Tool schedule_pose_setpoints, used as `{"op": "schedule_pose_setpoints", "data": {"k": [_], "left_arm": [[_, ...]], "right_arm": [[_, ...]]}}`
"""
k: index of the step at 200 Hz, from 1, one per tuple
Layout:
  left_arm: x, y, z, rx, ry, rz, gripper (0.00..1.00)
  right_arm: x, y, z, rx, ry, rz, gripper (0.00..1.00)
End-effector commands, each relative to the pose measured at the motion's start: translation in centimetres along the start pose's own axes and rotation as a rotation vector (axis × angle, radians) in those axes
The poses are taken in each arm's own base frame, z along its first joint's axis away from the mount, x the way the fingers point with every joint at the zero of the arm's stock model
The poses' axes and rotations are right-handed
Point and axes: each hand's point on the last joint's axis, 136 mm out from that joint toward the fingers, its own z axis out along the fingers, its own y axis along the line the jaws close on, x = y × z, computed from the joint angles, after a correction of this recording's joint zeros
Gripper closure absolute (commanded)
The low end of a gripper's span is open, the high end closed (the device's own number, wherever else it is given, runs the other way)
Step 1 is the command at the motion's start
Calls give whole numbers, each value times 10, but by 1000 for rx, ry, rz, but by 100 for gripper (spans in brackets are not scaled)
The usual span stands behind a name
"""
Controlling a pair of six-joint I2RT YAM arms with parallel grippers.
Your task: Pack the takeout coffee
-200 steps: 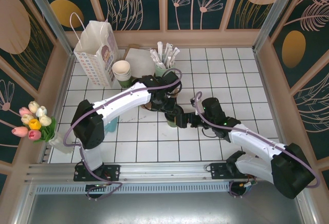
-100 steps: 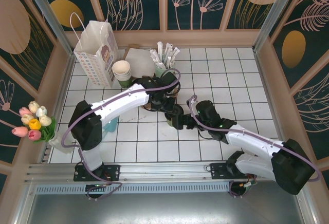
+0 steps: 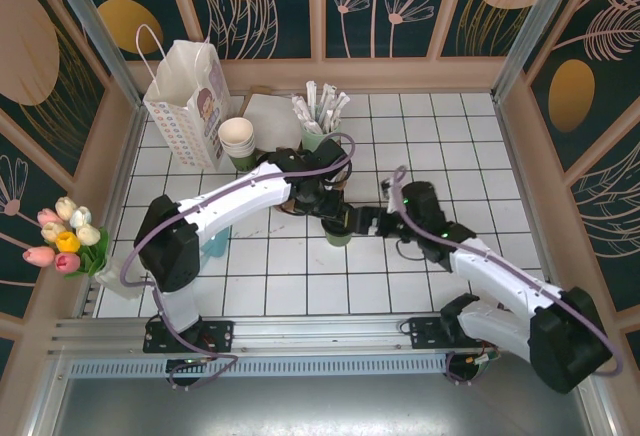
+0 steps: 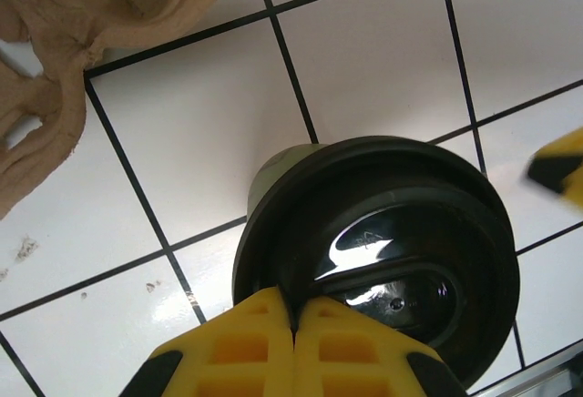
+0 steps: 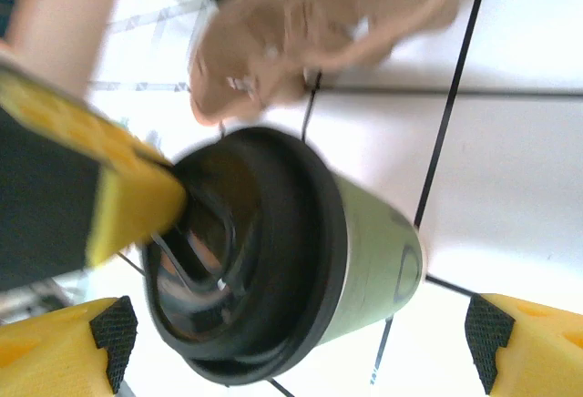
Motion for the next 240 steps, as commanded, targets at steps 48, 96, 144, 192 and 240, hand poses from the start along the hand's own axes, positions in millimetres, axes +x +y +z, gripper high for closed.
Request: {"op": "schedule_pose_setpoints", "data": {"k": [48, 96, 144, 192, 240], "left_arm": [[9, 10, 17, -91, 105, 148, 100], [8, 4, 18, -68, 98, 119, 100], [9, 5, 18, -63, 98, 100, 100], [13, 3, 23, -40, 99, 70, 100], [39, 16, 44, -46, 154, 14, 100]], "right_arm": [[-32, -30, 6, 17, 180, 275, 23], [-26, -22, 29, -67, 314, 280, 30], [-16, -12, 47, -118, 394, 259, 33], [13, -32, 61, -18, 475, 253, 34], [74, -101, 59, 244, 552, 317, 36]]}}
